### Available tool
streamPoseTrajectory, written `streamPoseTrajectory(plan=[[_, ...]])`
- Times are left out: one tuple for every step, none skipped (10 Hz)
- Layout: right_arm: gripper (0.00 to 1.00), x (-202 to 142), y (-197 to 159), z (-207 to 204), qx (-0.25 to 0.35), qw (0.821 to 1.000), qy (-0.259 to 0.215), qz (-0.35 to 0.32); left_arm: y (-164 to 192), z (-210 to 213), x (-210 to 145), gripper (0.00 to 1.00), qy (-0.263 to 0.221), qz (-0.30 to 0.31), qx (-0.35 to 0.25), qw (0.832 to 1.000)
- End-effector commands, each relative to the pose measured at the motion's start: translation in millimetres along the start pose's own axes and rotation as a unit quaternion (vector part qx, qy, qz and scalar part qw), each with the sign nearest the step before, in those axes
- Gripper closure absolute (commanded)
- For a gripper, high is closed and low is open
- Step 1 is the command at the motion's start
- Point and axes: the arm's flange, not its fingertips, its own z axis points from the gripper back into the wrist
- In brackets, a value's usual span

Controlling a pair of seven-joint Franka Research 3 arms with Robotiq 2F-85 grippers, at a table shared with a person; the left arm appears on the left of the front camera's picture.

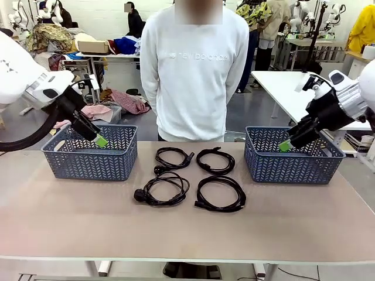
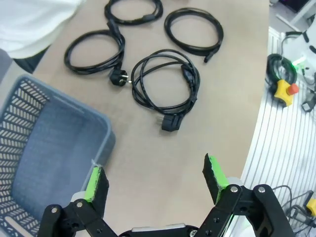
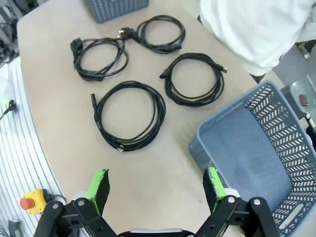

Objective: Organize the cables according to human instructions.
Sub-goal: Pick up a bundle of cables and place it in the basket indicated by the human.

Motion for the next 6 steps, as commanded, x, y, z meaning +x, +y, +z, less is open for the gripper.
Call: streamPoseTrajectory(plan=[[0.00, -1.1, 3.7, -0.2, 0.004, 1.000, -0.001, 0.003, -5.2, 2.4, 0.0, 0.00, -0.006, 0.005, -0.002, 1.000], [0.00, -1.1, 3.7, -0.2, 0.004, 1.000, -0.001, 0.003, -5.2, 2.4, 0.0, 0.00, -0.006, 0.005, -0.002, 1.000], [0.00, -1.1, 3.7, -0.2, 0.004, 1.000, -0.001, 0.003, -5.2, 2.4, 0.0, 0.00, -0.006, 0.005, -0.002, 1.000], [0.00, -1.1, 3.7, -0.2, 0.004, 1.000, -0.001, 0.003, -5.2, 2.4, 0.0, 0.00, -0.006, 0.005, -0.002, 1.000], [0.00, -1.1, 3.7, -0.2, 0.004, 1.000, -0.001, 0.003, -5.2, 2.4, 0.0, 0.00, -0.006, 0.005, -0.002, 1.000], [0.00, -1.1, 3.7, -0.2, 0.004, 1.000, -0.001, 0.003, -5.2, 2.4, 0.0, 0.00, -0.006, 0.005, -0.002, 1.000]])
